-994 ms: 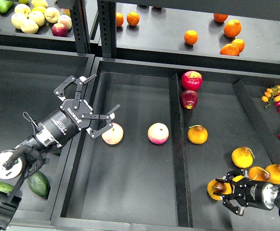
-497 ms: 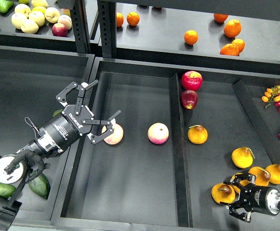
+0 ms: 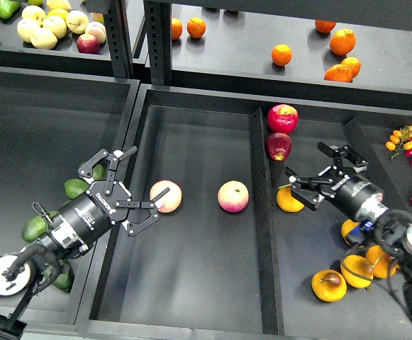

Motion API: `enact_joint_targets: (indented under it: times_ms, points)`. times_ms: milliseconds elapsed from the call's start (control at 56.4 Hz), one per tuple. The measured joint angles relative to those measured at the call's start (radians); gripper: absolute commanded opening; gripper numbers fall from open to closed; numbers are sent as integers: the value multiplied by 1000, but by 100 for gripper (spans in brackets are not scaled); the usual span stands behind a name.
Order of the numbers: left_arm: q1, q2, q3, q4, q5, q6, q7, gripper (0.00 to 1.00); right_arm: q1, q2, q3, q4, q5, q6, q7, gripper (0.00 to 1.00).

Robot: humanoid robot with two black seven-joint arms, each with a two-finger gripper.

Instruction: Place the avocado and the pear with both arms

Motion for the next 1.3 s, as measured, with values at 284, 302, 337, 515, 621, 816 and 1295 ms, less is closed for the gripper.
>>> enact_joint_targets:
  times_ms: [284,302,337,515,621,816,1295]
  points:
    - [6,0,-65,35,-26,0,-64,99,8,231,154,-19,-199,-42,0,99]
    - [6,0,-73,36,-26,0,-64,99,10,232,162,-20,-209,-40,0,99]
    - [5,0,-89,38,-28,0,-65,99,12,233,172,-23,-220,-34,0,99]
    - [-1,0,-178,54,-60,0,-60,99,18,234,189,-40,-233,5,0,99]
    - [2,0,-225,59,-82,0,-61,99,18,234,195,-45,-234,13,0,99]
    - [10,0,-267,54,-88,0,-65,99,17,234,185,-58,-234,98,0,100]
    - [140,0,-263,-36,-92,0,-83,99,14,234,235,-17,-202,211,103,100]
